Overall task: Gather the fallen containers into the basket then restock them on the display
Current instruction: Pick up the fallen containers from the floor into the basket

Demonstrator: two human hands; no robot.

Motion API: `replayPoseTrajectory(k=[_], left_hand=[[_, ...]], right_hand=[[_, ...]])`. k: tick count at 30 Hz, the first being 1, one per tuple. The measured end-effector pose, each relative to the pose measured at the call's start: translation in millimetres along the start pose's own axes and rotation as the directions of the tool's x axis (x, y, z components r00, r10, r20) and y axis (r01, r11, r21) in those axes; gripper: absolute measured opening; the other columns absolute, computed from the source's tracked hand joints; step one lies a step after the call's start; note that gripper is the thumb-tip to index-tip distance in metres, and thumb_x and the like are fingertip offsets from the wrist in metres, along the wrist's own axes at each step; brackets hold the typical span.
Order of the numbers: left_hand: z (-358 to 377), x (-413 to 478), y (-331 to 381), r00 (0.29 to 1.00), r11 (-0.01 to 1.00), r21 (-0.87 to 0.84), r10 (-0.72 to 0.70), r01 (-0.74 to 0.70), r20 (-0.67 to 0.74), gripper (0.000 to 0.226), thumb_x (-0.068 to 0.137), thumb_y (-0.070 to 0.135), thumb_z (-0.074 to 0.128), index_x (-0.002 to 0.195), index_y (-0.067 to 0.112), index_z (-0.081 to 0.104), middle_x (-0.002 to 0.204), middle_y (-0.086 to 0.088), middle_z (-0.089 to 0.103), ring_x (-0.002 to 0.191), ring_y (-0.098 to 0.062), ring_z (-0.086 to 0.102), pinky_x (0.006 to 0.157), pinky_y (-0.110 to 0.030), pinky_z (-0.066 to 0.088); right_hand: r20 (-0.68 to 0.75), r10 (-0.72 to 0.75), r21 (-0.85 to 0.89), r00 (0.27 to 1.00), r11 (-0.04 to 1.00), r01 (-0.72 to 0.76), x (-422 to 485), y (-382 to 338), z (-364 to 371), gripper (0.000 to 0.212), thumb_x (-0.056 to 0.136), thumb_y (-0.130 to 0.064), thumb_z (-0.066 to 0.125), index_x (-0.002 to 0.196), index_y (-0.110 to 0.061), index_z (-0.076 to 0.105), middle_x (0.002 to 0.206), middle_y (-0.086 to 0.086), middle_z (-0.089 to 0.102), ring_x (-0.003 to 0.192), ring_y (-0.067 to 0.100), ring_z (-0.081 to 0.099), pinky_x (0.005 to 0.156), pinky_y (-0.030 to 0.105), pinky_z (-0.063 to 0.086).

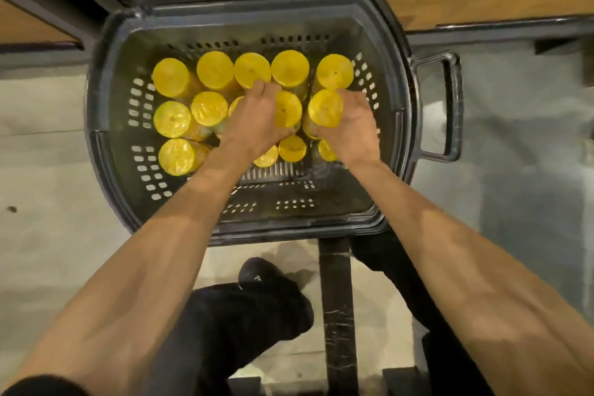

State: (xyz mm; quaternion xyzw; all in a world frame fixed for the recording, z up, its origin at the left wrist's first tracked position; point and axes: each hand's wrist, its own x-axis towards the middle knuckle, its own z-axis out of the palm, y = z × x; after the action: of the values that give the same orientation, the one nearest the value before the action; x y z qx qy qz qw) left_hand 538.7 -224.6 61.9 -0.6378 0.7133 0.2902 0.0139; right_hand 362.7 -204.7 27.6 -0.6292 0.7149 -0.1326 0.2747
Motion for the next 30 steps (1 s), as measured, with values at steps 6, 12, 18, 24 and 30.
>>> replayPoseTrajectory(k=[6,12,18,24,30], left_hand=[[23,14,-11,0.998,0.996,0.076,0.045,-0.041,-0.051,0.075,0.077,0.034,0.081,0.136,0.008,0.044,0.131,-0.015,0.048,0.119,-0.037,0.05,0.096,-0.046,0.041],[41,22,-23,0.991,0.979,0.197,0.073,-0.05,-0.116,0.075,0.077,0.049,0.076,0.135,0.013,0.046,0.132,-0.009,0.054,0.124,-0.03,0.049,0.104,-0.045,0.031],[41,22,-24,0.993,0.973,0.227,0.062,-0.037,-0.104,0.076,0.08,0.049,0.073,0.138,0.011,0.042,0.133,-0.009,0.052,0.126,-0.028,0.048,0.109,-0.046,0.03],[3,-6,-6,0.997,0.988,0.155,0.035,-0.023,-0.072,0.07,0.084,0.041,0.072,0.14,0.014,0.041,0.131,-0.009,0.051,0.123,-0.031,0.049,0.099,-0.046,0.038],[-74,-45,33,0.996,0.972,0.228,-0.064,0.05,0.054,0.051,0.093,0.04,0.058,0.135,0.013,0.045,0.132,-0.012,0.049,0.125,-0.033,0.043,0.098,-0.047,0.036]], right_hand=[[-0.043,0.122,0.084,0.992,0.989,-0.118,5,12,17,0.06,0.067,-0.03,0.084,0.118,-0.014,0.059,0.117,0.004,0.057,0.105,0.017,0.053,0.082,0.022,0.043],[-0.025,0.124,0.109,0.992,0.987,-0.121,7,14,26,0.071,0.067,-0.03,0.088,0.126,-0.009,0.053,0.124,0.007,0.051,0.112,0.022,0.053,0.089,0.027,0.042],[0.014,0.132,0.077,0.991,0.988,-0.132,5,7,32,0.081,0.066,-0.034,0.089,0.131,-0.01,0.046,0.129,0.009,0.047,0.115,0.027,0.054,0.094,0.037,0.048],[0.121,0.153,0.015,0.981,0.988,-0.156,-6,-9,-5,0.078,0.07,-0.033,0.086,0.132,-0.01,0.045,0.128,0.01,0.047,0.117,0.03,0.051,0.092,0.044,0.049],[0.261,0.115,-0.151,0.959,0.985,-0.077,-19,-48,-90,0.057,0.088,-0.033,0.068,0.135,-0.007,0.047,0.132,0.014,0.046,0.125,0.034,0.043,0.097,0.045,0.044]])
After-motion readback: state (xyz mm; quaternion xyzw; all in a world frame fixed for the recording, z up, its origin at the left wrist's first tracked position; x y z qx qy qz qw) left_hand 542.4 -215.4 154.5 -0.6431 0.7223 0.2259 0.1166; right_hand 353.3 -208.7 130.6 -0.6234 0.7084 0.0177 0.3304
